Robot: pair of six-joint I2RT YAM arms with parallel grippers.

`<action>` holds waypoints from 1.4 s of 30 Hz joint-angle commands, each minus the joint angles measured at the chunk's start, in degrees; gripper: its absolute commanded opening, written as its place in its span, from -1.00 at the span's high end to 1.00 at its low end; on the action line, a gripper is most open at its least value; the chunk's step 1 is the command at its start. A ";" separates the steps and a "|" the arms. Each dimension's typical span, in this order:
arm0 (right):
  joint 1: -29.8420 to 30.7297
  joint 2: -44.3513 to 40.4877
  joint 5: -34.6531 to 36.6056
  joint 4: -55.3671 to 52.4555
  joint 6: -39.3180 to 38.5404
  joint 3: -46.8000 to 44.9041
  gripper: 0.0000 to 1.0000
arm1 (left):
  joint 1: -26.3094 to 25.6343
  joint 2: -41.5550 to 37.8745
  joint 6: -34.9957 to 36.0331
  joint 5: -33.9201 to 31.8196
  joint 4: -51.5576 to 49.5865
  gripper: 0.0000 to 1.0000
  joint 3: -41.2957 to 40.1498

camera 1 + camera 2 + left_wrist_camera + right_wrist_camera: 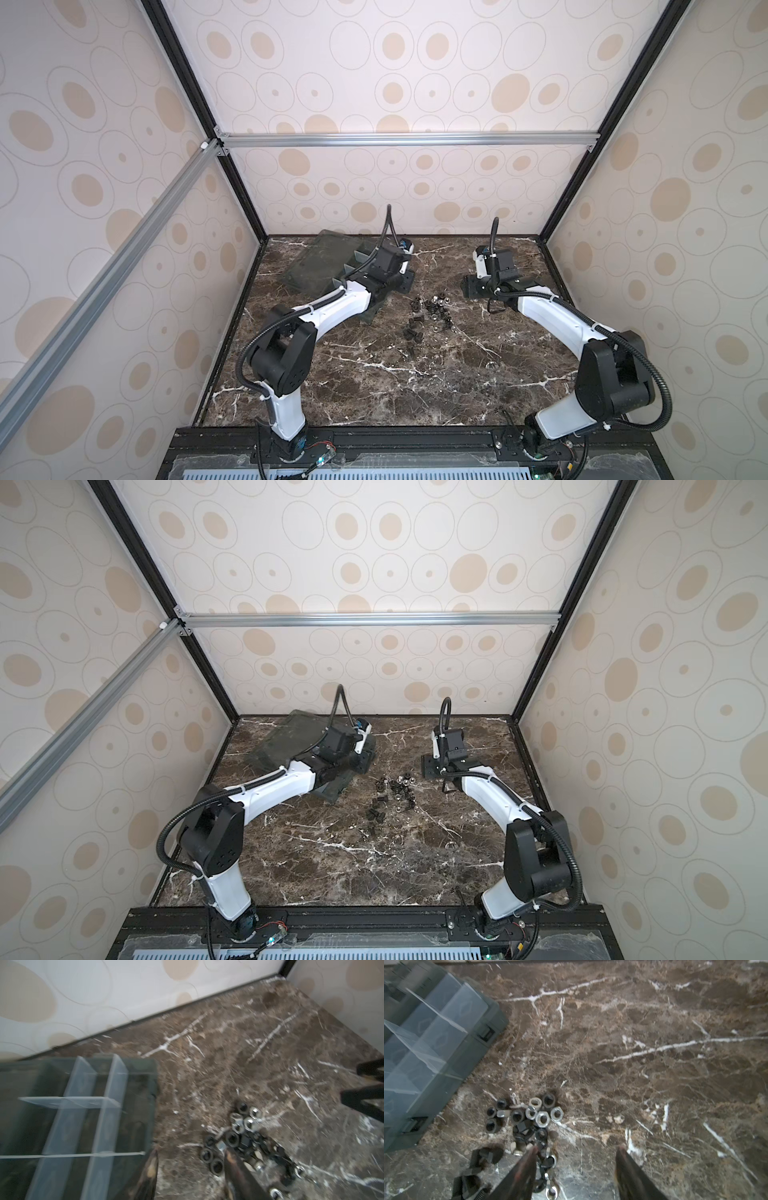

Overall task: Sort the screws and nuts into containers
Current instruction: Pick up the nut at the center of the table.

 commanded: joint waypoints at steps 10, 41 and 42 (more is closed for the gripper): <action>7.71 -6.70 6.89 7.88 -1.08 -13.65 -0.26 | -2.49 9.66 -5.85 -1.47 -6.42 0.08 3.92; 10.17 -14.37 11.80 17.61 -4.67 -23.76 -0.33 | -4.23 16.14 -6.33 -3.65 -9.48 0.53 9.01; 10.13 -14.15 11.84 17.60 -4.91 -23.45 -0.32 | -4.18 15.72 -6.31 -3.69 -9.64 0.57 9.21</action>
